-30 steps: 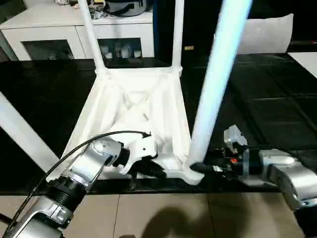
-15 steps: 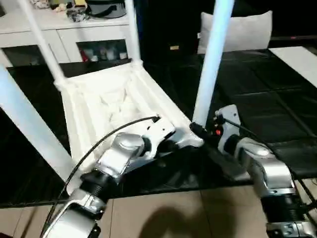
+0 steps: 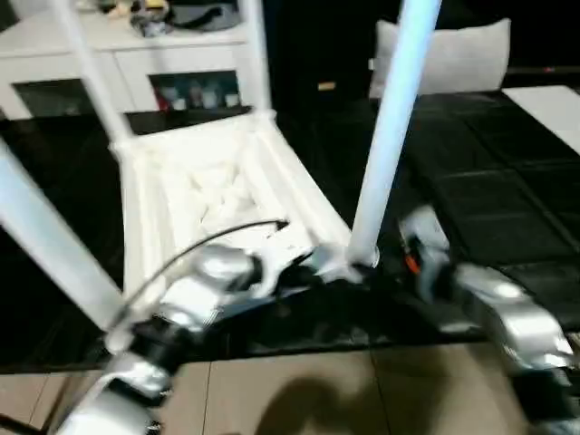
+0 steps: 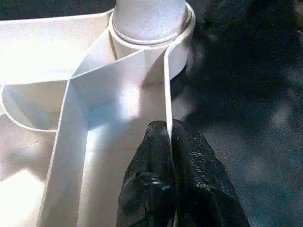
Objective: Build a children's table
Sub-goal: Rotate leg to tighten
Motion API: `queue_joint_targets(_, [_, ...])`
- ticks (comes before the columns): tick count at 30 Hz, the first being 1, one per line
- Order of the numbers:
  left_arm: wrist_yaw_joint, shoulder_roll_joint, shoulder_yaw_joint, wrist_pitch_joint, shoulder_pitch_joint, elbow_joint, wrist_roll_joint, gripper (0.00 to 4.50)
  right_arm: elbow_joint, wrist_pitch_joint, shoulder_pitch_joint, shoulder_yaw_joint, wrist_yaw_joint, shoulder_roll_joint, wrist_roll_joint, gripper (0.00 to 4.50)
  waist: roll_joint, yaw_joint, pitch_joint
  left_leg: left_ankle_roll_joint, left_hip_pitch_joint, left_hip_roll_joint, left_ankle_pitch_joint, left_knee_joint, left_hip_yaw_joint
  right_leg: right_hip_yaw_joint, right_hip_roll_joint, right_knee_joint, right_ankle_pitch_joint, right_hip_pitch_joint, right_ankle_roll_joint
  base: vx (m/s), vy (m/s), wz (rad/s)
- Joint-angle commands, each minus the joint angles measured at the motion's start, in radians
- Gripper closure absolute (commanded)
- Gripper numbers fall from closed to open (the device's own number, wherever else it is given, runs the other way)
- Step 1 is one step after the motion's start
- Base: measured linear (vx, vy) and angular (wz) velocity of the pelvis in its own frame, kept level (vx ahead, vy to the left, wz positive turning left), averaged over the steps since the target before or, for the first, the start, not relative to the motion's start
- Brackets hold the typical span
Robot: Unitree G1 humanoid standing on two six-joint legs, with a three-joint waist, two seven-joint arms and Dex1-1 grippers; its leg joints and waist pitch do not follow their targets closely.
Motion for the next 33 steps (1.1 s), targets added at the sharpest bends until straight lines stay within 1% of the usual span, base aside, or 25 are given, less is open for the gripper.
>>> queue_joint_targets(1, [-0.080,0.014,-0.042,-0.034,0.009,-0.048,-0.005,4.50,-0.004,-0.030,-0.018,0.014,0.043,-0.010,-0.003,0.43,-0.022,0.002,-0.059,0.087,-0.008,0.018,-0.153,-0.066,0.006,0.048,-0.056,-0.074,-0.355,0.061,-0.134,0.000,0.000,0.00])
queue_joint_targets(2, [-0.115,0.029,-0.049,-0.034,0.015,-0.062,-0.013,4.50,-0.006,-0.031,-0.021,0.013,0.079,-0.017,0.015,0.74,-0.019,0.005,-0.059,0.086,-0.007,0.020,-0.150,-0.066,0.005,0.049,-0.057,-0.072,-0.355,0.060,-0.138,0.000,0.000,0.00])
queue_joint_targets(3, [-0.142,0.042,-0.054,-0.033,0.020,-0.073,-0.021,4.50,-0.011,-0.026,-0.022,0.016,0.118,-0.024,0.033,0.74,-0.022,0.009,-0.060,0.088,-0.006,0.022,-0.150,-0.066,0.005,0.050,-0.058,-0.069,-0.345,0.059,-0.145,0.000,0.000,0.00])
queue_joint_targets(4, [-0.164,0.053,-0.057,-0.030,0.023,-0.082,-0.027,4.50,-0.017,-0.017,-0.024,0.023,0.159,-0.033,0.051,0.82,-0.021,0.011,-0.061,0.090,-0.006,0.022,-0.149,-0.066,0.005,0.049,-0.058,-0.068,-0.339,0.060,-0.148,0.000,0.000,0.00])
queue_joint_targets(6, [-0.190,0.067,-0.060,-0.026,0.025,-0.090,-0.036,4.50,-0.023,-0.009,-0.026,0.042,0.220,-0.052,0.076,0.86,-0.018,0.019,-0.062,0.100,-0.007,0.025,-0.136,-0.064,0.006,0.051,-0.056,-0.061,-0.298,0.059,-0.167,0.000,0.000,0.00])
queue_joint_targets(7, [-0.204,0.075,-0.064,-0.024,0.025,-0.094,-0.040,4.50,-0.024,-0.009,-0.027,0.053,0.244,-0.060,0.082,1.01,-0.018,0.022,-0.061,0.101,-0.006,0.025,-0.136,-0.063,0.007,0.051,-0.056,-0.061,-0.296,0.059,-0.171,0.000,0.000,0.00])
queue_joint_targets(8, [-0.212,0.079,-0.066,-0.023,0.026,-0.097,-0.041,4.50,-0.024,-0.012,-0.028,0.059,0.251,-0.063,0.081,1.18,-0.018,0.024,-0.061,0.099,-0.006,0.025,-0.136,-0.064,0.006,0.051,-0.056,-0.061,-0.298,0.059,-0.171,0.000,0.000,0.00])
queue_joint_targets(11, [-0.239,0.095,-0.069,-0.027,0.030,-0.105,-0.045,4.50,0.002,-0.036,-0.040,0.082,0.284,-0.064,0.063,1.33,-0.019,0.030,-0.061,0.088,-0.005,0.024,-0.142,-0.064,0.007,0.052,-0.058,-0.063,-0.323,0.058,-0.165,0.000,0.000,0.00])
queue_joint_targets(12, [-0.246,0.100,-0.068,-0.029,0.032,-0.105,-0.046,4.50,0.010,-0.034,-0.045,0.089,0.307,-0.064,0.065,1.48,-0.019,0.031,-0.062,0.086,-0.004,0.024,-0.139,-0.064,0.007,0.052,-0.058,-0.063,-0.325,0.058,-0.163,0.000,0.000,0.00])
queue_joint_targets(13, [-0.249,0.102,-0.068,-0.031,0.032,-0.104,-0.045,4.50,0.011,-0.030,-0.047,0.093,0.319,-0.064,0.069,1.63,-0.036,0.031,-0.062,0.088,-0.005,0.024,-0.135,-0.064,0.010,0.052,-0.057,-0.064,-0.324,0.059,-0.161,0.000,0.000,0.00])
queue_joint_targets(14, [-0.253,0.105,-0.068,-0.031,0.032,-0.104,-0.045,4.50,0.012,-0.026,-0.050,0.097,0.335,-0.066,0.074,1.71,-0.025,0.035,-0.062,0.089,-0.005,0.025,-0.130,-0.065,0.007,0.052,-0.059,-0.060,-0.326,0.058,-0.164,0.000,0.000,0.00])
queue_joint_targets(16, [-0.256,0.109,-0.067,-0.031,0.033,-0.106,-0.047,4.50,0.005,-0.015,-0.052,0.103,0.359,-0.070,0.086,1.81,-0.026,0.034,-0.062,0.086,-0.005,0.025,-0.130,-0.065,0.007,0.052,-0.058,-0.061,-0.323,0.058,-0.162,0.000,0.000,0.00])
queue_joint_targets(17, [-0.258,0.110,-0.067,-0.030,0.033,-0.107,-0.047,4.50,0.003,-0.012,-0.053,0.105,0.367,-0.072,0.091,1.94,-0.026,0.034,-0.062,0.087,-0.005,0.025,-0.129,-0.064,0.007,0.053,-0.058,-0.060,-0.317,0.058,-0.163,0.000,0.000,0.00])
queue_joint_targets(18, [-0.260,0.111,-0.067,-0.029,0.033,-0.107,-0.047,4.50,0.002,-0.011,-0.054,0.107,0.373,-0.075,0.096,1.94,-0.027,0.036,-0.062,0.086,-0.005,0.025,-0.130,-0.064,0.007,0.053,-0.058,-0.060,-0.317,0.058,-0.163,0.000,0.000,0.00])
queue_joint_targets(19, [-0.261,0.111,-0.067,-0.029,0.033,-0.107,-0.048,4.50,0.002,-0.008,-0.055,0.108,0.377,-0.076,0.100,2.08,-0.027,0.036,-0.062,0.086,-0.005,0.025,-0.131,-0.065,0.007,0.053,-0.058,-0.061,-0.321,0.058,-0.162,0.000,0.000,0.00])
queue_joint_targets(20, [-0.263,0.110,-0.065,-0.027,0.033,-0.108,-0.049,4.50,-0.002,-0.001,-0.054,0.110,0.386,-0.078,0.107,2.15,-0.025,0.036,-0.061,0.085,-0.006,0.025,-0.132,-0.065,0.007,0.053,-0.058,-0.062,-0.328,0.058,-0.160,0.000,0.000,0.00])
queue_joint_targets(23, [-0.261,0.104,-0.059,-0.023,0.033,-0.107,-0.057,4.50,-0.009,0.010,-0.051,0.109,0.395,-0.077,0.112,2.32,-0.026,0.036,-0.062,0.082,-0.006,0.024,-0.130,-0.064,0.007,0.052,-0.058,-0.062,-0.333,0.059,-0.156,0.000,0.000,0.00])
queue_joint_targets(26, [-0.241,0.088,-0.046,-0.008,0.029,-0.104,-0.064,4.50,-0.033,0.032,-0.038,0.096,0.377,-0.062,0.130,2.37,-0.025,0.036,-0.062,0.081,-0.006,0.023,-0.127,-0.064,0.008,0.052,-0.057,-0.063,-0.335,0.059,-0.153,0.000,0.000,0.00])
queue_joint_targets(27, [-0.227,0.082,-0.045,0.003,0.026,-0.101,-0.062,4.50,-0.045,0.038,-0.031,0.088,0.351,-0.050,0.131,2.39,-0.024,0.036,-0.062,0.080,-0.006,0.023,-0.124,-0.064,0.007,0.052,-0.056,-0.063,-0.329,0.059,-0.154,0.000,0.000,0.00])
queue_joint_targets(29, [-0.192,0.069,-0.038,0.015,0.021,-0.090,-0.054,4.50,-0.058,0.053,-0.026,0.082,0.286,-0.028,0.116,2.40,-0.025,0.036,-0.061,0.077,-0.007,0.023,-0.126,-0.065,0.007,0.052,-0.057,-0.064,-0.336,0.059,-0.149,0.000,0.000,0.00])
queue_joint_targets(30, [-0.159,0.055,-0.029,0.022,0.017,-0.079,-0.049,4.50,-0.062,0.057,-0.023,0.082,0.231,-0.011,0.094,2.40,-0.025,0.034,-0.060,0.071,-0.007,0.022,-0.133,-0.066,0.006,0.050,-0.057,-0.066,-0.353,0.060,-0.143,0.000,0.000,0.00])
queue_joint_targets(31, [-0.159,0.055,-0.029,0.022,0.017,-0.079,-0.049,4.50,-0.062,0.057,-0.023,0.082,0.231,-0.011,0.094,2.40,-0.026,0.031,-0.059,0.067,-0.007,0.020,-0.138,-0.066,0.007,0.050,-0.056,-0.069,-0.367,0.059,-0.137,0.000,0.000,0.00])
queue_joint_targets(32, [-0.073,0.013,-0.003,0.053,0.002,-0.055,-0.041,4.50,-0.047,0.070,-0.033,0.063,0.083,0.040,0.047,2.40,-0.022,0.029,-0.059,0.058,-0.005,0.019,-0.144,-0.067,0.006,0.049,-0.057,-0.071,-0.392,0.057,-0.126,0.000,0.000,0.00])
queue_joint_targets(33, [-0.035,-0.007,0.006,0.066,-0.004,-0.045,-0.037,4.50,-0.041,0.100,-0.041,0.046,0.015,0.068,0.040,2.41,-0.026,0.022,-0.056,0.047,-0.008,0.014,-0.144,-0.067,0.007,0.046,-0.053,-0.076,-0.409,0.058,-0.114,0.000,0.000,0.00])
